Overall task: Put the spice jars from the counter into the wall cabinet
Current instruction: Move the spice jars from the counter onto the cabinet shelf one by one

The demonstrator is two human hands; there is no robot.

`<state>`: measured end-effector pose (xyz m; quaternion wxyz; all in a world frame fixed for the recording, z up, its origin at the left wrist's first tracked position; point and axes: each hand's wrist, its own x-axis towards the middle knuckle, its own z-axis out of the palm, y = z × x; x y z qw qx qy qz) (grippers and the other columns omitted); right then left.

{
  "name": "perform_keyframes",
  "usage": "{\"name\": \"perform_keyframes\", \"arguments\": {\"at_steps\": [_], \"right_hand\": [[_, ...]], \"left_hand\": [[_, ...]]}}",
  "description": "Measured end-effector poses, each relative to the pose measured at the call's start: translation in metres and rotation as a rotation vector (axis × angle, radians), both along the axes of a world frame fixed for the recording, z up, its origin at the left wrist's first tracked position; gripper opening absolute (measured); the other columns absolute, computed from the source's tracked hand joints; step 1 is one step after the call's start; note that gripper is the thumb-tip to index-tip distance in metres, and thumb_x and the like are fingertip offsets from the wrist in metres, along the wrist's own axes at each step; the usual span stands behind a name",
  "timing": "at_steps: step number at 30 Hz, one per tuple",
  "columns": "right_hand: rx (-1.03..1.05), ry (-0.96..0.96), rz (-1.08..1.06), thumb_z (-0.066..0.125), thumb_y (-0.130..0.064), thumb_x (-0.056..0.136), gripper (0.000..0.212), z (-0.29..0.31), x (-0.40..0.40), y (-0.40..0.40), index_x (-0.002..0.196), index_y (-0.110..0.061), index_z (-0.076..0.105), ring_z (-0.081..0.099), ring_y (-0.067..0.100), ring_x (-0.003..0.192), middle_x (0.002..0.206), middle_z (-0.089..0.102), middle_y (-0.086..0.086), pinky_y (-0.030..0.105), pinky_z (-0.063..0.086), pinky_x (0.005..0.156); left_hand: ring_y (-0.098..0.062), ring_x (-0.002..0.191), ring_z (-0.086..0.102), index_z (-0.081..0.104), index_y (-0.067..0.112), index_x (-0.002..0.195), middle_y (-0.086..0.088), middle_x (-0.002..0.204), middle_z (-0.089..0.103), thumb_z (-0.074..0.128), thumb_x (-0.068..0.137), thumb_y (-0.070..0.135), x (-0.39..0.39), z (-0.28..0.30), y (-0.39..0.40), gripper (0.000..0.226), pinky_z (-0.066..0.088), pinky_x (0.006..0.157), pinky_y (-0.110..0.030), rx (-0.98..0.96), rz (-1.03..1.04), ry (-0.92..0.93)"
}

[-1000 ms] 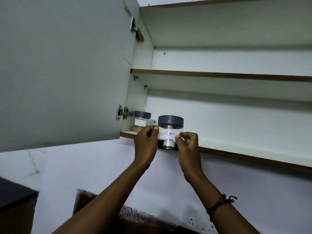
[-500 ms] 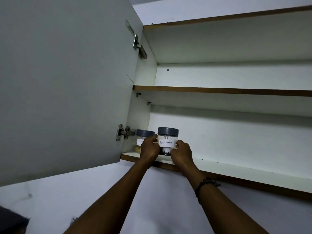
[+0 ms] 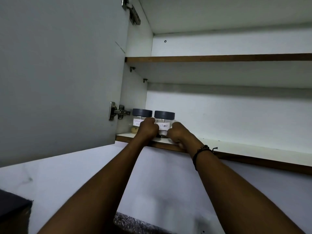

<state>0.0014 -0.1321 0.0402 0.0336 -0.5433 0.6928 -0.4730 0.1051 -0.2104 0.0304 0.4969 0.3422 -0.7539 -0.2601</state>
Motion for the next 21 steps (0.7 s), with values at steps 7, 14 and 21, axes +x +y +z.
{"name": "perform_keyframes", "arguments": {"at_steps": [7,14,21], "right_hand": [[-0.273,0.214,-0.093,0.056,-0.007,0.082,0.011,-0.016,0.002,0.023,0.087,-0.012,0.064,0.052,0.017,0.080,0.083,0.057,-0.003,0.020,0.034,0.058],[-0.641,0.312,0.037,0.057,-0.012,0.086,0.013,-0.087,0.004,0.084,0.095,-0.011,0.066,0.057,0.004,0.078,0.091,0.063,-0.003,0.009,0.042,0.067],[-0.216,0.083,-0.035,0.056,-0.021,0.089,0.011,-0.242,0.003,0.120,0.087,-0.018,0.066,0.059,0.006,0.079,0.088,0.066,-0.007,0.019,0.044,0.070]], "left_hand": [[-0.024,0.106,0.066,0.072,0.002,0.112,-0.012,0.113,0.073,0.052,0.092,0.004,0.016,-0.024,0.045,0.029,0.051,0.094,-0.033,-0.200,-0.023,0.205],[-0.018,0.087,0.068,0.076,0.010,0.100,-0.006,0.091,0.075,0.057,0.095,0.016,0.037,-0.087,0.090,0.020,0.051,0.077,-0.028,-0.278,-0.121,0.295],[-0.016,0.096,0.069,0.075,0.012,0.105,0.000,0.103,0.075,0.054,0.097,0.021,0.030,-0.221,0.119,0.024,0.055,0.089,-0.036,0.027,-0.230,0.033]]}}
